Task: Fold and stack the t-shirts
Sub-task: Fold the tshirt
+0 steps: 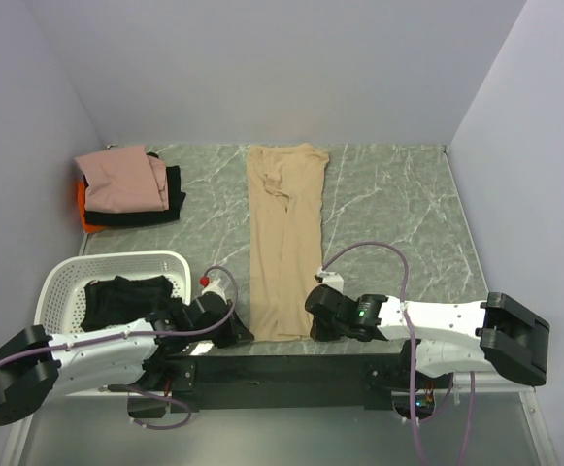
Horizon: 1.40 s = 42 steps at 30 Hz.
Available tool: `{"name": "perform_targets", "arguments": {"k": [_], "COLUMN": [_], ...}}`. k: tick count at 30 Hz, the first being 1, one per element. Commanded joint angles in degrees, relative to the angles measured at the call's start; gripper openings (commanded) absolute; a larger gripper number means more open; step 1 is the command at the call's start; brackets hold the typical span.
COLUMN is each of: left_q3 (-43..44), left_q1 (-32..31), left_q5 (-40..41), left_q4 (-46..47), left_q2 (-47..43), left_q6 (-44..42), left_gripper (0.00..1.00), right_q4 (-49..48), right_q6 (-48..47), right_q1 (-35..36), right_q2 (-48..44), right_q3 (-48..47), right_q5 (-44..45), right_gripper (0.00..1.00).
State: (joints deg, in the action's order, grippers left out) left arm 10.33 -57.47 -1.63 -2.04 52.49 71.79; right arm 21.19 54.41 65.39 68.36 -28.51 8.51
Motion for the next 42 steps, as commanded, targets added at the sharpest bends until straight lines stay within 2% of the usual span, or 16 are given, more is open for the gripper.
{"name": "perform_targets", "arguments": {"k": [1, 10, 13, 20, 23, 28, 32, 37, 42], "left_q3": [0.39, 4.26, 6.63, 13.66, 14.9, 16.74, 21.04, 26.84, 31.58], "left_q1": [-0.27, -1.41, -1.24, -0.98, 1.83, 10.26, 15.71, 18.01, 21.26], "left_q5": [0.93, 0.74, 1.45, 1.45, 1.19, -1.44, -5.31, -7.86, -7.34], "left_q4": [-1.82, -6.39, -4.99, -1.47, 0.27, 3.43, 6.17, 8.28, 8.63], "left_q2": [-0.81, -3.61, -5.2, 6.11, 8.5, 10.87, 18.5, 27.91, 31.0], "left_q6": [-0.42, -3.14, -4.02, -8.06, -9.47, -15.25, -20.28, -23.88, -25.91], "left_gripper": [0.0, 0.0, 0.0, 0.0, 0.0, 0.0, 0.0, 0.0, 0.0], "right_q4": [4.82, 8.52, 8.43, 9.57, 8.96, 3.51, 2.63, 0.78, -0.1], "right_q6": [0.08, 0.25, -0.71, -4.31, -6.77, -13.44, -18.19, -23.2, -26.98], "right_q1": [0.71, 1.24, 1.24, -0.43, -3.32, -10.35, -15.1, -19.5, -23.1], "right_q2": [-1.03, -7.8, -7.89, -2.79, -2.18, -1.13, 3.44, 10.38, 17.84], "right_q3": [0.91, -2.16, -3.56, -9.62, -10.86, -11.56, -16.29, -22.01, -27.29], "right_q5": [0.45, 2.82, 3.88, 7.83, 8.71, 5.82, 3.88, 1.69, -0.51], "right_gripper": [0.0, 0.0, 0.0, 0.0, 0.0, 0.0, 0.0, 0.0, 0.0]}}
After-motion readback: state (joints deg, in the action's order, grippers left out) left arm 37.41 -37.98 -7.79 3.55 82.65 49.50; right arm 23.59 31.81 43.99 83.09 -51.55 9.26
